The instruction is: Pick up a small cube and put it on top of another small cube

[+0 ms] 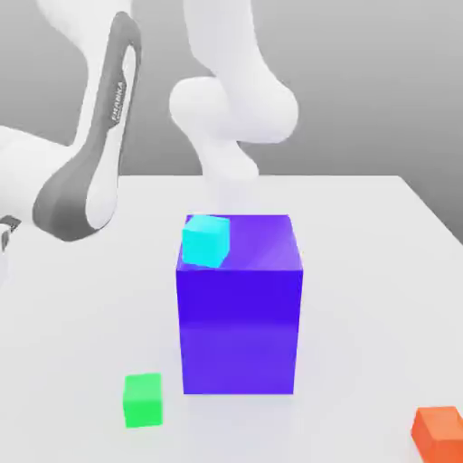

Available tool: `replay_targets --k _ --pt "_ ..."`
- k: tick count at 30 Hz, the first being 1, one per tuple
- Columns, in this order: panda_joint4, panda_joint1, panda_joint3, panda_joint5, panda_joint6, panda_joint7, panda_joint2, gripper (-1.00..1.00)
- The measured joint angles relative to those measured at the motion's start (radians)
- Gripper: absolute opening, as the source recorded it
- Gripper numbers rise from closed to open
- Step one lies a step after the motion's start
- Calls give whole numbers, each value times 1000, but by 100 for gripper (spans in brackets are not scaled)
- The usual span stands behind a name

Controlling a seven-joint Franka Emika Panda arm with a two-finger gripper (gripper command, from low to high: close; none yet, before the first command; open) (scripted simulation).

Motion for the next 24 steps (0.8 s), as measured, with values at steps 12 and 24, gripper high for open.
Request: replay_targets --k 12,24 --pt "-58 49 3 -214 -90 -95 -242 -100" --pt "-140 83 -8 -189 -87 -352 -420 -100"
